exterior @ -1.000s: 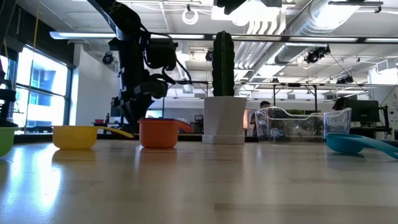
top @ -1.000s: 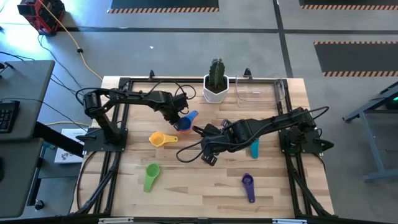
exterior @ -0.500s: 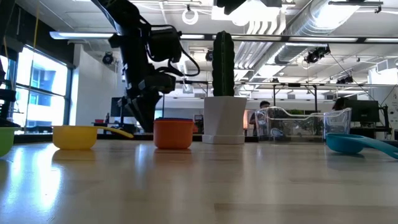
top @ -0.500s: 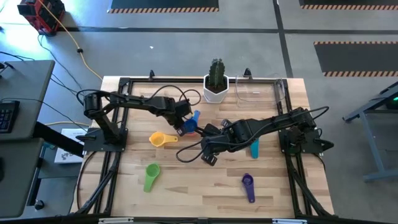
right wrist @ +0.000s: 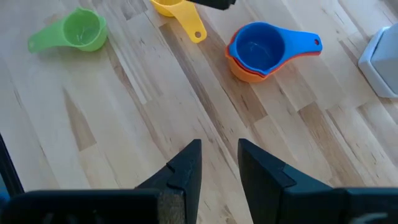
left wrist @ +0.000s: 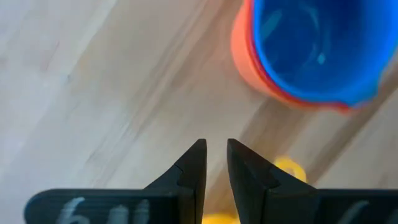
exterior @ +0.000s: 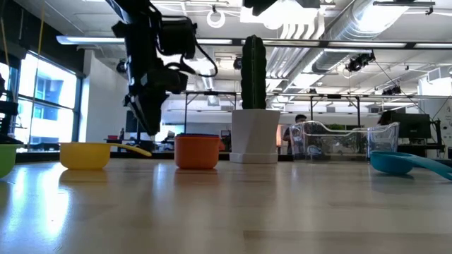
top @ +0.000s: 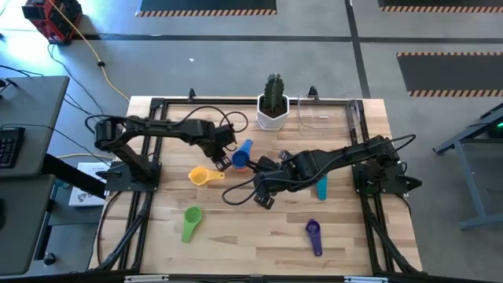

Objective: Nest measuring cups in basket
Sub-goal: Stack the yellow measuring cup on top of the blue measuring cup

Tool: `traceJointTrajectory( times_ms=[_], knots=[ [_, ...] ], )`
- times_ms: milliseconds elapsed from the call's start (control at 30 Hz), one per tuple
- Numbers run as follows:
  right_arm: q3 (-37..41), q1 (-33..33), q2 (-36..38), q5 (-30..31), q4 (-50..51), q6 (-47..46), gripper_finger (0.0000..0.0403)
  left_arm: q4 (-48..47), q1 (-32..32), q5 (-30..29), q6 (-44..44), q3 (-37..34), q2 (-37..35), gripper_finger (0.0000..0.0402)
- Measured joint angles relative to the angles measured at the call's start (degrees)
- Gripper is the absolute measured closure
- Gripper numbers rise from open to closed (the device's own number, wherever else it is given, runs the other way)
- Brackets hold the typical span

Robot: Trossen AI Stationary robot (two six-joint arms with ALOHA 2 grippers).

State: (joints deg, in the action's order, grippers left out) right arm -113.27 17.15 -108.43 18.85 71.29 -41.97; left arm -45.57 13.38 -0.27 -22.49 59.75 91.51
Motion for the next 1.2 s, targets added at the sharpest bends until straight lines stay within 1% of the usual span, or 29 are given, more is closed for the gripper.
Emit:
traceJointTrajectory(
  times_ms=[67, 167, 367, 667, 833, 1000, 1200],
  knots=[
    [0.0, 0.0, 0.0, -0.1, -0.1, 1.0, 0.0306, -0.3, -1.1, 0.0, -1.0, 0.0, -1.3, 0.0348],
    [0.0, 0.0, 0.0, -0.3, -0.7, 2.4, 0.0306, -3.3, -3.1, 0.0, -1.5, 0.0, -3.9, 0.0348],
    [0.0, 0.0, 0.0, -0.3, -0.9, 2.4, 0.0306, -11.3, -8.2, 0.0, -3.2, 0.0, -8.7, 0.0348],
    [0.0, 0.0, 0.0, 0.2, -1.3, 0.9, 0.0306, -13.9, -14.3, 0.0, -5.8, 0.0, -14.5, 0.0348],
    [0.0, 0.0, 0.0, 0.2, -1.4, -0.2, 0.0286, -18.2, -16.9, 0.0, -6.0, 0.0, -17.6, 0.0348],
    [0.0, 0.0, 0.0, -0.5, -2.1, 0.9, 0.0261, -20.9, -19.5, 0.0, -7.9, 0.0, -20.2, 0.0348],
    [0.0, -0.6, 0.0, -0.4, -2.3, 4.8, 0.0253, -22.7, -22.3, 0.0, -6.9, 0.0, -21.0, 0.0348]
  ],
)
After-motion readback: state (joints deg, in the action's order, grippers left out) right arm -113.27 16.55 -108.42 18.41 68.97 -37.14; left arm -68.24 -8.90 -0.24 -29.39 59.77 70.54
